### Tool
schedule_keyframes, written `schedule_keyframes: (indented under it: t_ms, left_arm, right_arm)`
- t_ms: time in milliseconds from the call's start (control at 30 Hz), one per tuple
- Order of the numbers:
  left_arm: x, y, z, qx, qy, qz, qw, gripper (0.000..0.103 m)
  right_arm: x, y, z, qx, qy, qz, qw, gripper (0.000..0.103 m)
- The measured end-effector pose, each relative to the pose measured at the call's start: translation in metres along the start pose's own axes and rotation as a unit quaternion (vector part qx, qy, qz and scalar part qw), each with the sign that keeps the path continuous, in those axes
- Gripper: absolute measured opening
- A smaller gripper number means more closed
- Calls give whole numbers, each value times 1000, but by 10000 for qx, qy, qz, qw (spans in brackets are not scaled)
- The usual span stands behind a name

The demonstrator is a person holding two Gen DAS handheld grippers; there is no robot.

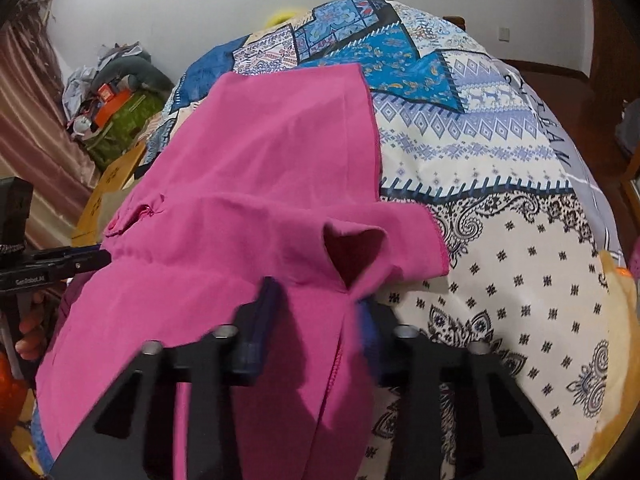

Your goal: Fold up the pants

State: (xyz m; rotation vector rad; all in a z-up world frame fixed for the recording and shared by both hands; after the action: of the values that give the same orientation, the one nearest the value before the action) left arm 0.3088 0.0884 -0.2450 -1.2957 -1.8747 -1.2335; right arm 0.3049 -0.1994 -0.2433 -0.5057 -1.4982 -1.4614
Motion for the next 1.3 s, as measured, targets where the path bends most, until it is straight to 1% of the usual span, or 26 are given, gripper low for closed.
schedule_keyframes:
  t_ms: [33,67,100,133,200,233,267,300,533,633,767,900,967,1033,1067,1100,1133,1167,1200,1300]
  left_arm:
    - [0,1,0,-3,-16,6,10000,41]
    - [0,1,0,-16,-4,9,10000,38]
    - [0,0,0,-44,4,15,10000,38]
    - [0,0,-1,-94,31,5,10000,38]
    - [0,-2,-2,-206,191,41,9996,37]
    - [-1,-4,-4,-285,315,18,9991,35]
    - [0,-6,-4,-336,477,6,9983,28]
    - [-1,-8,-5,-391,635,5,9972,27]
    - [0,-11,2,-341,623,-61,9975,28]
    - [1,-13,2,-415,690,-59,9967,29]
    - [9,-20,2,-398,742,-133,9964,29]
    - [19,-20,0,-358,769,-156,9963,30]
    - [24,-15,-2,-334,754,-187,9964,30]
    - [30,-6,-4,-360,767,-297,9960,33]
    - [32,-2,-5,-365,768,-341,9958,38]
    - [35,2,-5,-361,766,-389,9956,43]
    - [37,8,-5,-345,744,-463,9956,46]
    - [38,12,-6,-333,727,-499,9955,50]
    - [39,18,-6,-313,695,-549,9956,54]
    - [34,32,-2,-248,675,-590,9957,62]
  right_arm:
    - [0,1,-2,9,-9,-7,10000,23]
    - [-2,1,-4,2,23,-3,10000,20]
    - [-2,1,-5,7,41,17,10000,17]
    - [-3,1,-5,46,-13,26,10000,8]
    - [-4,0,-3,186,-113,15,9998,7]
    - [-4,1,-2,243,-166,18,9996,7]
    - [-4,1,-1,310,-233,4,9992,7]
    - [-4,2,0,372,-301,-7,9989,7]
    - [-6,3,-1,552,-579,-31,9968,6]
    - [-4,0,-13,370,-827,-43,9959,4]
    - [3,-7,-42,-269,-814,-23,9963,4]
    - [20,-8,-52,-430,-762,-73,9961,4]
    - [30,-3,-53,-470,-743,-223,9959,5]
    - [39,5,-54,-527,-705,-363,9955,7]
    - [42,10,-55,-571,-654,-399,9954,12]
    - [43,14,-55,-630,-593,-432,9953,21]
    - [44,17,-56,-685,-548,-468,9950,25]
    - [44,21,-55,-731,-516,-499,9947,34]
    - [44,25,-55,-761,-497,-527,9945,40]
    - [36,34,-50,-753,-544,-511,9944,48]
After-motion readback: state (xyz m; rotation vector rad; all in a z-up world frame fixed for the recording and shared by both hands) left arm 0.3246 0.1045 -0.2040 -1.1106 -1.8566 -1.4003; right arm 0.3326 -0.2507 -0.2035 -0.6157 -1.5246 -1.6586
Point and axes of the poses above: each gripper's, at about its wrist camera, not at the fingertips, and x roughly against the way its jaws point, z to its left, y to its top, the point moved 2 cm from there along -x, roughly the way its jaws point, and after that the axes turned 12 degrees about -y, right-handed, at the moved point
